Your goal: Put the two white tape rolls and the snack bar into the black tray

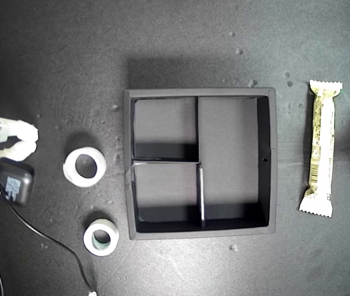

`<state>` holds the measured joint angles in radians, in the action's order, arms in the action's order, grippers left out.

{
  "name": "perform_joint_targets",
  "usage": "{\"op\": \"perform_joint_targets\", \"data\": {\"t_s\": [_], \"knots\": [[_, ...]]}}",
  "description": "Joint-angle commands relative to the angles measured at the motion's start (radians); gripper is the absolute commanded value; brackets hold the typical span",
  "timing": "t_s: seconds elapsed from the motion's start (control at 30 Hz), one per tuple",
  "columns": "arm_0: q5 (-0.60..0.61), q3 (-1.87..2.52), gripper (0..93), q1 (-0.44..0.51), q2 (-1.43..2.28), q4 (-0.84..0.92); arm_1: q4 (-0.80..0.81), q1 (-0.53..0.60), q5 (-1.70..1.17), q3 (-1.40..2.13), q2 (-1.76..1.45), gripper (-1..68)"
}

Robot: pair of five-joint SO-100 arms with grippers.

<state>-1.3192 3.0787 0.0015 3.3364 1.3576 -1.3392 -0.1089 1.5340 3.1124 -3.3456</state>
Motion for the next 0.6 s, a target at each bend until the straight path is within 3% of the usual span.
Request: {"op": "perform_joint_targets", "data": {"t_s": [0.0, 0.37, 0.57], "knots": [[-0.268, 0.060, 0.7, -0.025, 0.052, -0.031, 0.043, -0.092, -0.184, 0.011, -0.005, -0.2], [-0.235, 0.060, 0.1, -0.026, 0.052, -0.040, 0.031, -0.114, -0.167, 0.011, 0.002, -0.3], [-0.141, 0.060, 0.0, 0.014, 0.052, -0.135, 0.061, -0.118, -0.176, 0.011, -0.003, -0.3]]}}
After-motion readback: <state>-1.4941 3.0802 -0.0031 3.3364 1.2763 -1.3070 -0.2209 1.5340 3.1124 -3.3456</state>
